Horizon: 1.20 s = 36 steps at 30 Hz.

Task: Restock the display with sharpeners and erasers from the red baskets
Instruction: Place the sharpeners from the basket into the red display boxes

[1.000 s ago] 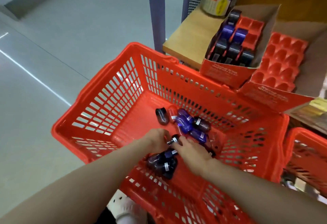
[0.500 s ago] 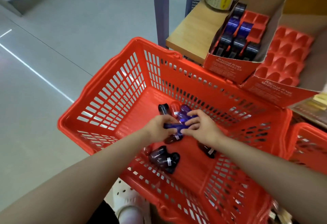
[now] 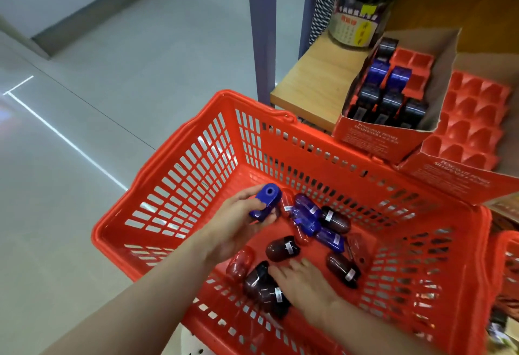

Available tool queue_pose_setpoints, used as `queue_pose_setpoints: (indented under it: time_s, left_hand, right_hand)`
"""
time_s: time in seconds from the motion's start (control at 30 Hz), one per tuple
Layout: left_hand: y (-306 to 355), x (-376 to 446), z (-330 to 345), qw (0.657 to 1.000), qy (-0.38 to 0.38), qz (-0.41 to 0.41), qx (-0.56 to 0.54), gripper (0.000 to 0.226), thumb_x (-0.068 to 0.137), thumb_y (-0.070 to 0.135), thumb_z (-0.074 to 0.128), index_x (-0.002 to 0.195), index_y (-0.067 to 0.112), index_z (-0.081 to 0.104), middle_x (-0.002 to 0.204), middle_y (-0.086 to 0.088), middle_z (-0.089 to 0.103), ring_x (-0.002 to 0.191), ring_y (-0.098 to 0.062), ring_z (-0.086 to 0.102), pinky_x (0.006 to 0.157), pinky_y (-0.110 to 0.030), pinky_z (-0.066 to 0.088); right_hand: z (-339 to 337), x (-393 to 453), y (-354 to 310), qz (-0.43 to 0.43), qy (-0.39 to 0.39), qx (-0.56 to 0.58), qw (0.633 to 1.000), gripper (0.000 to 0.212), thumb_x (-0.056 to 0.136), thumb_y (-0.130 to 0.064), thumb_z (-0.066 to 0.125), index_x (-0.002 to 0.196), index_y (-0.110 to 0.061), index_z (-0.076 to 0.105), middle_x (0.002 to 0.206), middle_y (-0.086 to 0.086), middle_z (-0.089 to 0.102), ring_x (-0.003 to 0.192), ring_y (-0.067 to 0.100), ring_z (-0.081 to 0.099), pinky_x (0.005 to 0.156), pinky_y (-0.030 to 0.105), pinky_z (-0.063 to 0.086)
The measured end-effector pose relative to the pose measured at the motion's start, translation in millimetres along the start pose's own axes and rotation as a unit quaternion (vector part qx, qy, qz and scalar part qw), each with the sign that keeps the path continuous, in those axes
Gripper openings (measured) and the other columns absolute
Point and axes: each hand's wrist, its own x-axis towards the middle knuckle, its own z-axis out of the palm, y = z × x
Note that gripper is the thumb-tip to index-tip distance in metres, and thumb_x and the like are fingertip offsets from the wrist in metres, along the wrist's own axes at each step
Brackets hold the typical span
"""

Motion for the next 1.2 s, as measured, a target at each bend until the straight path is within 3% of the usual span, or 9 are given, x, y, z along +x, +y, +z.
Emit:
queue_pose_setpoints:
  time_s: [0.17,0.3,0.43,0.6,0.7,0.8,1.0,1.1,1.2]
  left_hand:
    - [16.8,-15.3,8.5,0.998,-0.058,0.009,-0.026,0.048,0.074,-0.002,0.067,0.122,-0.002,0.063,0.114,-0.013,0.067,0.096,-0.016,0.065,0.073,-0.023,0.057]
    - [45.4,-39.9,26.1,0.996,-0.084,0.036,-0.004,0.027,0.075,0.008,0.072,0.1,0.001,0.075,0.099,-0.01,0.072,0.086,-0.012,0.071,0.075,-0.024,0.057]
    - [67.8,-75.3,49.2,0.992,-0.101,0.036,0.06,0.034,0.081,0.041,0.065,0.089,0.011,0.079,0.087,-0.004,0.073,0.075,-0.011,0.07,0.073,-0.03,0.057]
    - [75.7,-119.6,76.6,0.99,-0.122,0.016,0.066,0.043,0.1,0.042,0.046,0.115,0.006,0.066,0.101,-0.011,0.074,0.071,-0.015,0.068,0.066,-0.028,0.057]
    - [77.2,-138.4,92.3,0.99,-0.125,0.016,0.065,0.047,0.102,0.045,0.04,0.115,0.007,0.065,0.097,-0.012,0.074,0.062,-0.016,0.064,0.06,-0.028,0.054]
    - [78.3,-155.5,109.6,0.989,-0.133,0.026,0.052,0.054,0.086,0.056,0.053,0.103,0.007,0.069,0.085,-0.013,0.069,0.058,-0.016,0.059,0.053,-0.026,0.049]
    - [78.6,-169.4,127.0,0.981,-0.147,0.089,0.095,0.025,0.099,0.03,0.053,0.12,0.023,0.064,0.098,-0.005,0.071,0.079,-0.016,0.069,0.066,-0.032,0.056]
    - [79.4,-170.5,136.8,0.988,-0.127,0.074,0.051,0.029,0.101,0.031,0.049,0.121,0.02,0.067,0.105,-0.008,0.068,0.082,-0.019,0.061,0.062,-0.031,0.054]
    - [80.8,-167.6,148.0,0.987,-0.138,0.07,0.042,0.04,0.086,0.038,0.068,0.119,0.015,0.068,0.104,-0.01,0.066,0.084,-0.019,0.056,0.063,-0.03,0.053]
  right_hand:
    - [-26.6,-15.9,23.0,0.064,-0.026,0.05,0.996,0.059,0.087,-0.001,0.062,0.139,-0.013,0.036,0.136,0.009,0.043,0.117,0.034,0.056,0.091,0.044,0.048]
    - [-78.8,-44.5,53.7,0.138,0.082,0.226,0.961,0.041,0.084,-0.026,0.074,0.12,-0.016,0.057,0.12,0.001,0.055,0.114,0.021,0.057,0.092,0.026,0.044]
    - [-138.5,-93.4,60.4,0.196,0.208,0.431,0.856,0.025,0.077,-0.043,0.08,0.094,-0.029,0.068,0.072,-0.014,0.059,0.065,0.002,0.057,0.06,0.013,0.04]
    - [-195.6,-155.7,53.4,0.158,0.269,0.626,0.715,0.016,0.082,-0.03,0.077,0.09,-0.017,0.072,0.075,-0.001,0.075,0.06,0.011,0.07,0.065,0.028,0.053]
    - [-221.3,-181.9,52.7,0.143,0.325,0.587,0.728,0.016,0.09,-0.03,0.067,0.088,-0.015,0.07,0.061,-0.01,0.069,0.045,0.002,0.06,0.046,0.012,0.042]
    - [-237.4,-201.5,54.3,0.14,0.328,0.586,0.727,0.021,0.096,-0.032,0.059,0.09,-0.012,0.066,0.048,-0.008,0.059,0.035,0.004,0.051,0.037,0.016,0.038]
    - [-253.9,-226.8,57.5,0.094,0.252,0.695,0.667,0.013,0.093,-0.019,0.065,0.103,-0.017,0.073,0.073,0.004,0.068,0.055,0.009,0.063,0.052,0.018,0.052]
    - [-261.0,-236.1,63.6,0.09,0.212,0.75,0.62,0.019,0.091,-0.005,0.066,0.104,-0.017,0.074,0.106,0.017,0.067,0.073,0.015,0.069,0.066,0.023,0.059]
    - [-264.7,-244.4,74.6,0.085,0.178,0.807,0.557,0.033,0.088,0.011,0.062,0.111,-0.01,0.071,0.107,0.019,0.072,0.086,0.022,0.073,0.066,0.023,0.059]
